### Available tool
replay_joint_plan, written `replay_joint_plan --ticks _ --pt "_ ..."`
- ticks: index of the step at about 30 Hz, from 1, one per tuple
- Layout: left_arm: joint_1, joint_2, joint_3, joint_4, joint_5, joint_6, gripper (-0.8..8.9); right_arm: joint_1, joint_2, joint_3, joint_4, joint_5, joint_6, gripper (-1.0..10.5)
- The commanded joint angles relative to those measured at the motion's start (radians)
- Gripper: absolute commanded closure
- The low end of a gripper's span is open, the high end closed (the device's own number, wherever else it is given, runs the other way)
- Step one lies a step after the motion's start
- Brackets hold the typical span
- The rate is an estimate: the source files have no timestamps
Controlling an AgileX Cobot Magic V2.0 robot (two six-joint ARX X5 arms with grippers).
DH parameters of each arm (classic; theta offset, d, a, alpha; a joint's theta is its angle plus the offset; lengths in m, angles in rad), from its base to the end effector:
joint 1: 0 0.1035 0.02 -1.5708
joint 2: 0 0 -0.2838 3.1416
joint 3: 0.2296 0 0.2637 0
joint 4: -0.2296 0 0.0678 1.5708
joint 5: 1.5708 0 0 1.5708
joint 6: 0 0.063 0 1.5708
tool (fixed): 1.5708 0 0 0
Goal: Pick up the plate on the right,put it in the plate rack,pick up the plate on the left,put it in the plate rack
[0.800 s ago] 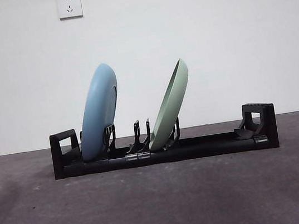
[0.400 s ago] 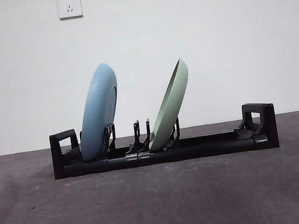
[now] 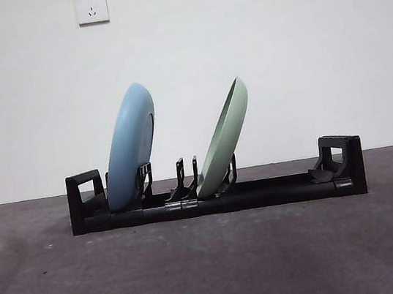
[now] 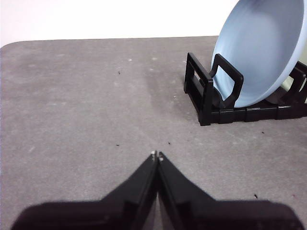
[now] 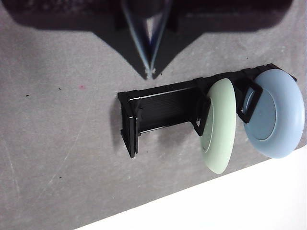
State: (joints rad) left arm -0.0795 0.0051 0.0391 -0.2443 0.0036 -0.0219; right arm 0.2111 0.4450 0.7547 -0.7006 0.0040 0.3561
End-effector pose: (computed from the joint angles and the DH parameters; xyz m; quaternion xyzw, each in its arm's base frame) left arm 0.1183 -0.0097 0.1464 -0.0069 0.1053 -0.0402 0.9936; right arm 0.1086 0.0230 0.3112 0.1523 0.2080 0.0656 0.9640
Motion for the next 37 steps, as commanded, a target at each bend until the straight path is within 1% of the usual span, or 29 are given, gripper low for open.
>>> replay_joint_plan --ticks 1,21,22,23,25,29,30,31,32,33,35,37 --pt "0.003 -0.003 -0.016 0.008 0.004 -0.012 8.16 0.001 0.000 -0.010 0.008 0.003 0.010 9.5" --pt "0.003 -0.003 -0.016 0.007 -0.001 -0.011 8.16 0.001 0.000 -0.010 0.006 0.003 0.009 9.5" --pt "0.003 -0.003 -0.016 0.007 -0.001 -0.011 8.16 0.001 0.000 -0.010 0.004 0.003 -0.004 9.5" --pt "0.003 -0.003 -0.016 0.007 -0.001 -0.012 8.16 0.001 0.000 -0.010 0.003 0.007 -0.050 9.5" --pt "0.003 -0.003 -0.016 0.007 -0.001 -0.011 8.16 0.001 0.000 -0.010 0.005 0.027 -0.108 9.5" --pt "0.003 -0.003 -0.016 0.007 -0.001 -0.011 8.16 0.000 -0.010 -0.013 0.020 0.074 -0.166 9.5" --pt "0.003 -0.003 -0.016 0.007 -0.001 -0.011 8.16 -0.006 -0.020 -0.014 0.022 0.084 -0.189 9.5" --pt "0.003 -0.003 -0.016 0.007 -0.001 -0.012 8.16 -0.018 -0.029 -0.018 0.027 0.084 -0.228 9.5" --pt "0.003 -0.003 -0.016 0.007 -0.001 -0.012 8.16 -0.036 -0.041 -0.027 0.037 0.074 -0.281 9.5" --pt "0.003 -0.003 -0.016 0.007 -0.001 -0.011 8.16 -0.049 -0.054 -0.037 0.048 0.063 -0.307 9.5" --pt "0.003 -0.003 -0.016 0.007 -0.001 -0.011 8.16 -0.083 -0.090 -0.079 0.084 0.019 -0.344 9.5" --pt "0.003 -0.003 -0.016 0.007 -0.001 -0.012 8.16 -0.107 -0.130 -0.133 0.129 -0.009 -0.362 9.5"
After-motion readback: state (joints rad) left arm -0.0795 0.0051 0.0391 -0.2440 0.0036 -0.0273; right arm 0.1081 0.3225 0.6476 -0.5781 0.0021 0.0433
